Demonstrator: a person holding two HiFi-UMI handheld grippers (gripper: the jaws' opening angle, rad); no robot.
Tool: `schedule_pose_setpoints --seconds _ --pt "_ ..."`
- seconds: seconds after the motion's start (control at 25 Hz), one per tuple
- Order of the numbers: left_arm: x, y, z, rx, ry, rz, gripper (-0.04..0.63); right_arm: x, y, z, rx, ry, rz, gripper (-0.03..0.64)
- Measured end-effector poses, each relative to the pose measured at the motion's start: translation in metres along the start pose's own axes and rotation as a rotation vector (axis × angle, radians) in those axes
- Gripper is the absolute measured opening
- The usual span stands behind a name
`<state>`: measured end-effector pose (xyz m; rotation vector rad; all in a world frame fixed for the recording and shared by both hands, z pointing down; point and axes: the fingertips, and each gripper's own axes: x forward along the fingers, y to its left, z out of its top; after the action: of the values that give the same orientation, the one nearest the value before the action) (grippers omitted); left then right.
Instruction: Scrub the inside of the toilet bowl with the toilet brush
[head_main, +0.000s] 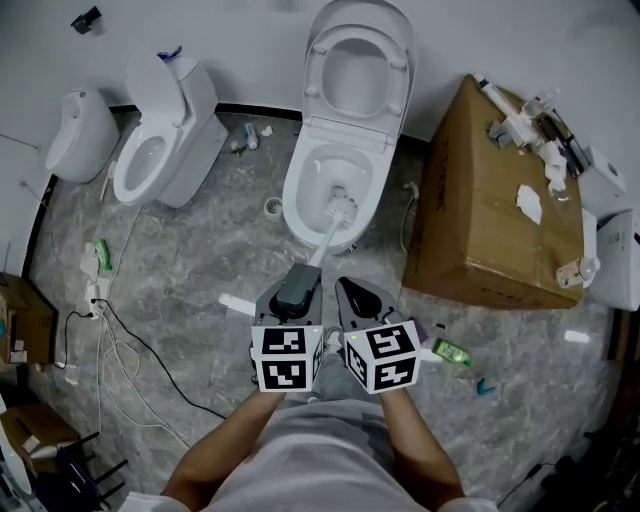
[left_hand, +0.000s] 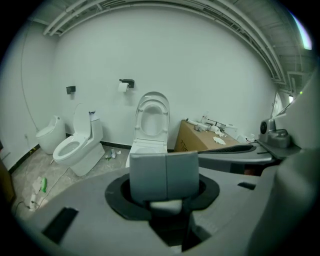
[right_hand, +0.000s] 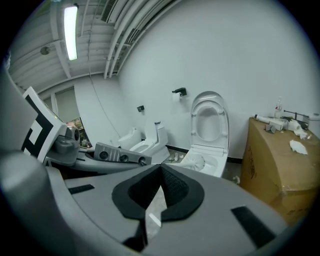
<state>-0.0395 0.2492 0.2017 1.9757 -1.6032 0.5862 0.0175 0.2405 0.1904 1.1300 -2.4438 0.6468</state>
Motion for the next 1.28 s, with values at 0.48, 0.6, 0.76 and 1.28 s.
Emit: schedule_pose_setpoints --seconds 0.48,0.6,0.76,1.28 --pt "0.076 0.021 0.025 0.013 0.060 0.022 0.152 0.055 -0.058 0.021 0.040 0.023 -0.009 0.000" --pt "0.094 0.030 0.025 0.017 0.083 0.016 0.152 0.071 -0.067 0.024 0.059 0.024 -0.017 0.000" --pt "0.124 0.044 0.022 0.037 0.125 -0.012 0.152 0.098 -0.082 0.026 0.082 0.031 -0.044 0.000" --pt "0.235 0.097 0.029 0.133 0.282 -0.192 0.152 0.200 -0.139 0.036 0.218 0.088 -0.232 0.000"
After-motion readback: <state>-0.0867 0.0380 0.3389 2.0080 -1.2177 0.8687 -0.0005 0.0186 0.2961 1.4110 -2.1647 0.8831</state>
